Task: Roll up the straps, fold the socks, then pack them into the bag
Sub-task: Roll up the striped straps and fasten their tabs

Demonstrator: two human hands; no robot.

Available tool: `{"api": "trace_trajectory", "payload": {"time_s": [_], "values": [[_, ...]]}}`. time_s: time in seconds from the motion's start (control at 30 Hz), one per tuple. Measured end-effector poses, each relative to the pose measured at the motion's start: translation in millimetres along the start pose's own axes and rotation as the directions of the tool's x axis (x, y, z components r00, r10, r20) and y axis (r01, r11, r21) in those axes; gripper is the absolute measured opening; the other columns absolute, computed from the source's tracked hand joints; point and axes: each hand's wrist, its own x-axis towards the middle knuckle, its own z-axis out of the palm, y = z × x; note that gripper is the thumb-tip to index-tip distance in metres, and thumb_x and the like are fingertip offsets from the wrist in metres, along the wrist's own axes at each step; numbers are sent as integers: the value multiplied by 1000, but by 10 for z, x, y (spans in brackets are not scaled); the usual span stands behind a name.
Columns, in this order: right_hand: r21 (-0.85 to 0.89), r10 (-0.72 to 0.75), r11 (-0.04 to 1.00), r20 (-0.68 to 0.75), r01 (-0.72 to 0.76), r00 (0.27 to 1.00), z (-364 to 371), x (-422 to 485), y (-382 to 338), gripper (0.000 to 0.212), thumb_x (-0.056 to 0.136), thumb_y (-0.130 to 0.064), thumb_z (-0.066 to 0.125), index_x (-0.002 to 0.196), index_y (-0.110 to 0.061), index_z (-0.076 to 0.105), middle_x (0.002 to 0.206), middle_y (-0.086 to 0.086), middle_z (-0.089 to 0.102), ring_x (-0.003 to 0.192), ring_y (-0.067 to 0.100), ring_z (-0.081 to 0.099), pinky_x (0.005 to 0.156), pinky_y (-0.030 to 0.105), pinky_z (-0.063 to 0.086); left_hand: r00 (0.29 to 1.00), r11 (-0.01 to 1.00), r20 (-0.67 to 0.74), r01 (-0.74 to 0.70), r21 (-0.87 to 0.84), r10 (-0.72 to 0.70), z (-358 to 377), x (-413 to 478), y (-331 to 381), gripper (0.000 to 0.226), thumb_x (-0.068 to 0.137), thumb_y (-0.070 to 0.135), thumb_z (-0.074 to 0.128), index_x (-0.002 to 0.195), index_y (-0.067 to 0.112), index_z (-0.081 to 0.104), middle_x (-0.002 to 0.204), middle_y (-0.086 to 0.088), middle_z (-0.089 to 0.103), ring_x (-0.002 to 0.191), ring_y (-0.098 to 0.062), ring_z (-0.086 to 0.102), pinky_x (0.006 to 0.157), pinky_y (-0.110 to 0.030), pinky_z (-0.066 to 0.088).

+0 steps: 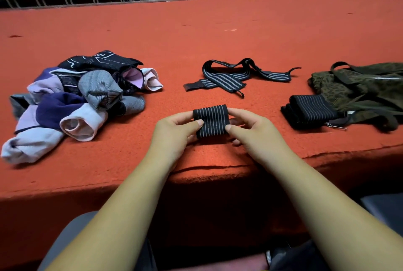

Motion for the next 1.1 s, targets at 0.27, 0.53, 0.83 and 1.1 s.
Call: {"api": "trace_trajectory", "payload": {"time_s": [0.27,0.53,0.83,1.1], "values": [[-41,-98,995,-254,91,962,-476,-92,-47,40,99,-15,68,132,-36,74,111,-17,77,85,-9,63,90,17,48,984,983,-102,-136,123,149,643,53,91,22,93,12,80,105,13,62,90,-12,74,84,-28,77,80,-45,65],[-263,-176,965,-588,20,790,-1305,-81,126,36,97,-21,59,126,-32,77,115,-10,75,113,11,66,102,25,49,936,906,127,-350,238,328,1762,209,158,11,95,15,73,97,20,64,90,3,71,78,-12,70,80,-48,64],[-342,-93,924,-634,-170,768,-1673,157,496,43,93,-26,53,129,-23,76,124,4,74,120,32,62,109,40,47,866,697,252,-498,516,432,2271,352,-188,26,89,26,68,115,29,63,111,13,70,109,-15,64,97,-41,53],[-377,21,881,-575,-287,818,-1631,319,647,45,98,-21,50,137,-20,72,133,15,65,127,39,56,114,41,41,871,691,231,-485,536,433,2202,351,-378,20,95,28,71,114,21,71,111,8,61,103,-14,63,98,-40,52]]}}
